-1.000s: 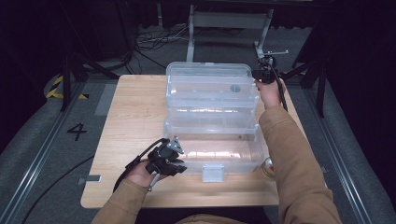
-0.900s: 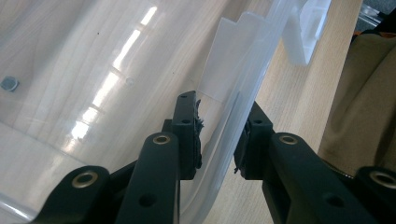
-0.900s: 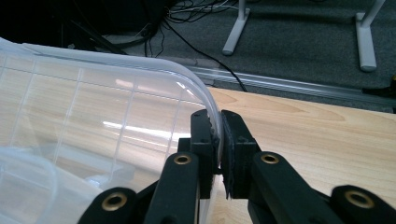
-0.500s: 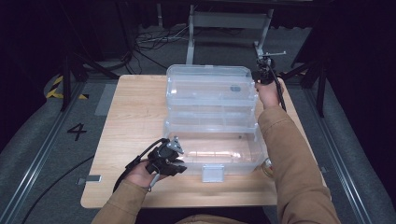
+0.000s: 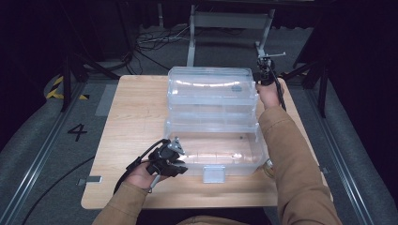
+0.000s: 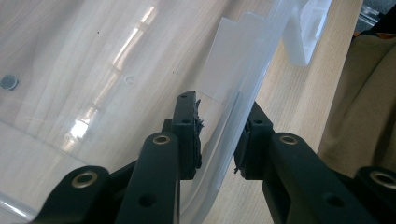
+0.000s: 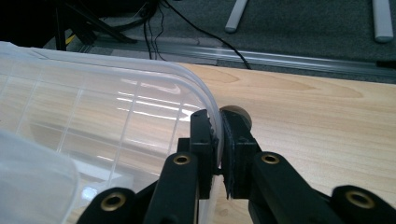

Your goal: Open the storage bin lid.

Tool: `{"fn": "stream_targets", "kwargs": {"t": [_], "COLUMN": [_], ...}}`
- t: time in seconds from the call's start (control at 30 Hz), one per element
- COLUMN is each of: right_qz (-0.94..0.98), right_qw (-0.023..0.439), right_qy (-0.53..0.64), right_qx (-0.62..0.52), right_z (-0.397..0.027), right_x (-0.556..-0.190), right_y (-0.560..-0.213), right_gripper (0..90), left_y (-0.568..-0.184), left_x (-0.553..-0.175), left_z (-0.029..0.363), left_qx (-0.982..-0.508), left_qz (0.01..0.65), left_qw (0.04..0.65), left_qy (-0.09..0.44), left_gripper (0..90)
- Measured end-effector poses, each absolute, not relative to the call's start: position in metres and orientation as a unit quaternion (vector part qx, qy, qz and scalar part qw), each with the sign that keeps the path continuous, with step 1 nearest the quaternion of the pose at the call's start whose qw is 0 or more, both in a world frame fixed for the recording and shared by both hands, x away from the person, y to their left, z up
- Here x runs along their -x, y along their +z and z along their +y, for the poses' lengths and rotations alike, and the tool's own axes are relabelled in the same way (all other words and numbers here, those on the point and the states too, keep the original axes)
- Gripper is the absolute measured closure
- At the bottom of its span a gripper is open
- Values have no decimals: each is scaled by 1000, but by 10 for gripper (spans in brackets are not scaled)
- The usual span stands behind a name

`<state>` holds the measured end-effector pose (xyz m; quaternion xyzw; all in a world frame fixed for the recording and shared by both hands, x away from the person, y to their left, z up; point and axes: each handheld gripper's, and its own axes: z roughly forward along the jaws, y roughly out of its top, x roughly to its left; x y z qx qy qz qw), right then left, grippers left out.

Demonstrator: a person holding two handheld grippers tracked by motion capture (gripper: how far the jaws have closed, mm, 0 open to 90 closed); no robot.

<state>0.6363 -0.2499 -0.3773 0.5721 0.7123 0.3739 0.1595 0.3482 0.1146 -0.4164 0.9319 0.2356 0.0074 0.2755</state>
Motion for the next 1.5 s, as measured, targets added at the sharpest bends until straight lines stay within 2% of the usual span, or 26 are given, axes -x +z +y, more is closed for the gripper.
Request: {"fn": "stream_targets", "kwargs": {"t": [0.8, 0.87, 1.0, 1.13, 1.4, 1.5], "right_qz": [719, 721, 709, 703, 694, 695], "right_qw": [146, 149, 153, 159, 171, 175], "right_qy": [372, 375, 397, 407, 434, 446], "right_qx": [-569, -564, -562, -561, -548, -536], "right_z": [-251, -252, -260, -268, -281, -288], "right_x": [-642, -642, -640, -634, -609, -596], "right_y": [-386, -386, -381, -374, -354, -344], "right_gripper": [824, 778, 618, 563, 528, 503], "left_y": [-417, -417, -417, -416, -414, -413], "left_x": [-347, -347, -347, -348, -351, -353], "left_z": [115, 115, 115, 115, 114, 115], "left_qx": [-930, -930, -930, -932, -932, -931], "left_qz": [239, 240, 238, 235, 245, 252], "left_qw": [278, 278, 279, 277, 267, 262], "left_qy": [7, 7, 7, 7, -7, -25], "left_gripper": [728, 728, 729, 729, 723, 635]}}
